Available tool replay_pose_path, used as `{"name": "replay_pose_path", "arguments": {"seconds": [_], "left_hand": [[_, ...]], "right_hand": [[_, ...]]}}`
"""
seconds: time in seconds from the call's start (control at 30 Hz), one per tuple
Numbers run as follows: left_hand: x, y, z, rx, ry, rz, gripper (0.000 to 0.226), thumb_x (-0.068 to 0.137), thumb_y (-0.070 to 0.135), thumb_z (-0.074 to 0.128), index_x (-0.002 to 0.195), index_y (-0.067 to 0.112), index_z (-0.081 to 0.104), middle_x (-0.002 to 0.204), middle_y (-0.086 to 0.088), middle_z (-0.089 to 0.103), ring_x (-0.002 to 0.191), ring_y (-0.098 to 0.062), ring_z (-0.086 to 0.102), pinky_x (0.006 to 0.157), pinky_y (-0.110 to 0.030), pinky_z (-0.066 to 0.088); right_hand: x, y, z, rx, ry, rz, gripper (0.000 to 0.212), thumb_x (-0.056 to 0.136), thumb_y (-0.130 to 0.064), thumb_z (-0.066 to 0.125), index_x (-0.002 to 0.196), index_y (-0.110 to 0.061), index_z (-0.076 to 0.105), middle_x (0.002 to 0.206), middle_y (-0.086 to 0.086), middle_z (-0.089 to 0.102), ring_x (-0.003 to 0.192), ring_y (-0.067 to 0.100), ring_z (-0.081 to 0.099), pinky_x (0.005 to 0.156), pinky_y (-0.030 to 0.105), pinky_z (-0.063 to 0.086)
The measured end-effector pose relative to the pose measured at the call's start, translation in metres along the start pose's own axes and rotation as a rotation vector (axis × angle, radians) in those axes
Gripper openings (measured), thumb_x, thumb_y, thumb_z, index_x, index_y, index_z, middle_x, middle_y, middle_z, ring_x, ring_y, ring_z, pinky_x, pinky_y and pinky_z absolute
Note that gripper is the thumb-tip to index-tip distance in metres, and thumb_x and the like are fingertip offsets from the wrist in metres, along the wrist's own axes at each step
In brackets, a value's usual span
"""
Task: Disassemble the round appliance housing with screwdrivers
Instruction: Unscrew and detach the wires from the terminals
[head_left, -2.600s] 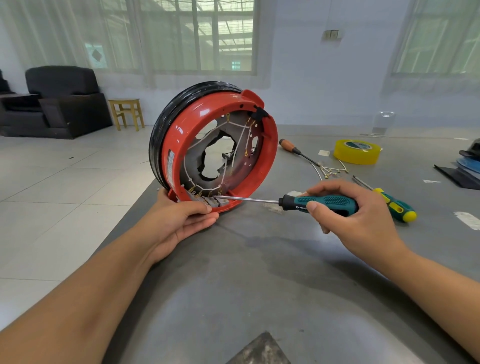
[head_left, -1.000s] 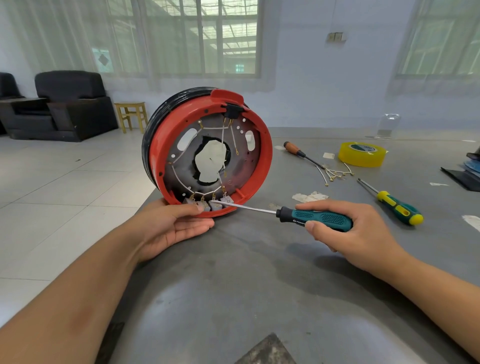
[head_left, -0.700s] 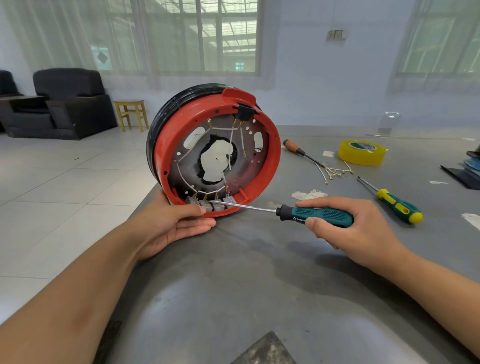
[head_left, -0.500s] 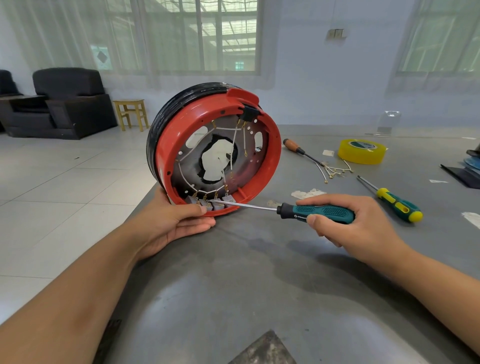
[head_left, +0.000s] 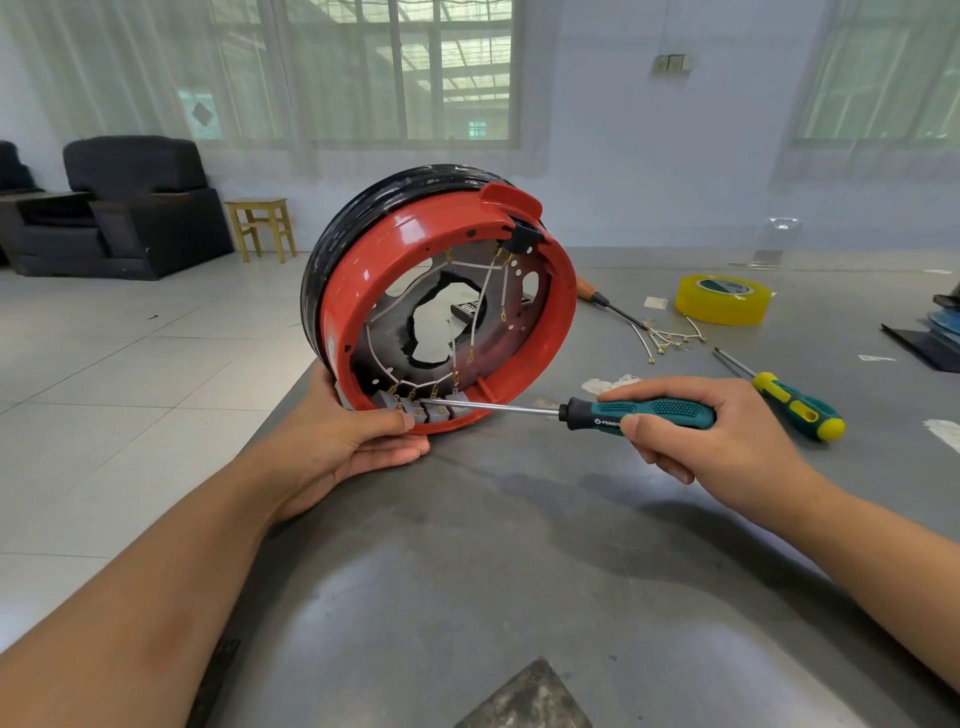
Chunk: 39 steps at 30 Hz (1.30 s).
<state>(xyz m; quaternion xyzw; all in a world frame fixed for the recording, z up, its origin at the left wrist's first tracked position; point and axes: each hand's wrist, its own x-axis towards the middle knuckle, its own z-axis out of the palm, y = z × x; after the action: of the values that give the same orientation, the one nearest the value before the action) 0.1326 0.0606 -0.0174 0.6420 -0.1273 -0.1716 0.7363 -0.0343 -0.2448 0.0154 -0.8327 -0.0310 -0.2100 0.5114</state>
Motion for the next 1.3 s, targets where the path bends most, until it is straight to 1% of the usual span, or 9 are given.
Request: {"name": "replay_pose_path", "arguments": {"seconds": [0.1,0.3,0.4,0.53,0.63,0.77,0.9,1.03,1.3], "left_hand": [[0.000,-0.001,0.001,0.025,0.007,0.032,0.091,0.079,-0.011,0.083,0.134,0.050,0.043,0.123,-0.025,0.072,0.094,-0.051,0.076,0.070,-0.044,0.066],[0.000,-0.003,0.000,0.048,-0.008,0.060,0.093,0.081,-0.011,0.082,0.144,0.044,0.041,0.125,-0.031,0.069,0.094,-0.052,0.076,0.072,-0.046,0.066],[-0.001,-0.003,0.000,0.043,-0.008,0.060,0.094,0.080,-0.012,0.082,0.142,0.046,0.041,0.127,-0.030,0.068,0.094,-0.052,0.076,0.071,-0.046,0.066],[-0.002,-0.001,0.002,0.029,0.006,0.060,0.093,0.080,-0.013,0.081,0.142,0.044,0.042,0.127,-0.027,0.069,0.093,-0.052,0.076,0.070,-0.045,0.066],[-0.001,0.000,0.003,-0.010,0.038,0.044,0.089,0.080,-0.015,0.080,0.139,0.041,0.043,0.116,-0.026,0.075,0.091,-0.051,0.076,0.068,-0.045,0.066],[0.001,0.001,0.003,-0.055,0.057,0.025,0.086,0.080,-0.018,0.078,0.137,0.036,0.042,0.104,-0.020,0.079,0.092,-0.051,0.077,0.069,-0.046,0.066],[0.000,0.001,0.004,-0.082,0.069,0.004,0.085,0.080,-0.016,0.079,0.138,0.033,0.041,0.104,-0.026,0.078,0.092,-0.050,0.077,0.069,-0.046,0.066],[0.001,0.002,0.004,-0.110,0.075,-0.014,0.073,0.084,-0.010,0.078,0.138,0.022,0.041,0.106,-0.026,0.078,0.092,-0.047,0.078,0.068,-0.043,0.066],[-0.001,0.004,0.003,-0.076,0.077,-0.035,0.028,0.087,-0.004,0.077,0.112,0.001,0.065,0.102,-0.029,0.078,0.092,-0.042,0.079,0.067,-0.039,0.066]], "right_hand": [[0.001,-0.001,-0.001,0.000,0.004,0.001,0.032,0.089,-0.016,0.073,0.092,-0.047,0.080,0.067,0.007,0.070,0.050,0.011,0.054,0.048,0.019,0.048],[-0.001,-0.004,-0.003,-0.029,-0.001,-0.001,0.031,0.089,-0.014,0.074,0.094,-0.044,0.081,0.066,0.004,0.070,0.049,0.009,0.053,0.048,0.019,0.047],[-0.001,-0.005,-0.003,-0.093,0.000,-0.034,0.029,0.088,-0.012,0.075,0.091,-0.041,0.080,0.068,-0.014,0.072,0.052,0.005,0.060,0.049,0.013,0.047],[-0.004,-0.007,-0.001,-0.199,0.000,-0.105,0.032,0.087,-0.013,0.078,0.095,-0.044,0.076,0.080,-0.035,0.070,0.076,-0.004,0.068,0.060,0.006,0.048],[-0.006,-0.005,0.003,-0.251,-0.007,-0.173,0.038,0.086,-0.018,0.080,0.095,-0.054,0.073,0.095,-0.032,0.071,0.092,-0.002,0.068,0.069,0.006,0.049],[-0.008,-0.004,0.006,-0.263,-0.021,-0.230,0.030,0.083,-0.034,0.075,0.097,-0.061,0.073,0.093,-0.027,0.072,0.087,0.002,0.069,0.066,0.006,0.047],[-0.009,-0.001,0.008,-0.285,-0.024,-0.269,0.033,0.084,-0.036,0.072,0.103,-0.062,0.071,0.091,-0.029,0.072,0.080,0.002,0.068,0.060,0.004,0.044],[-0.010,0.000,0.011,-0.328,-0.031,-0.301,0.034,0.085,-0.035,0.070,0.104,-0.063,0.070,0.094,-0.035,0.069,0.082,0.000,0.068,0.059,0.004,0.044],[-0.013,0.006,0.015,-0.394,-0.037,-0.377,0.034,0.087,-0.029,0.072,0.120,-0.034,0.075,0.100,-0.033,0.070,0.088,-0.003,0.068,0.069,0.003,0.047]]}}
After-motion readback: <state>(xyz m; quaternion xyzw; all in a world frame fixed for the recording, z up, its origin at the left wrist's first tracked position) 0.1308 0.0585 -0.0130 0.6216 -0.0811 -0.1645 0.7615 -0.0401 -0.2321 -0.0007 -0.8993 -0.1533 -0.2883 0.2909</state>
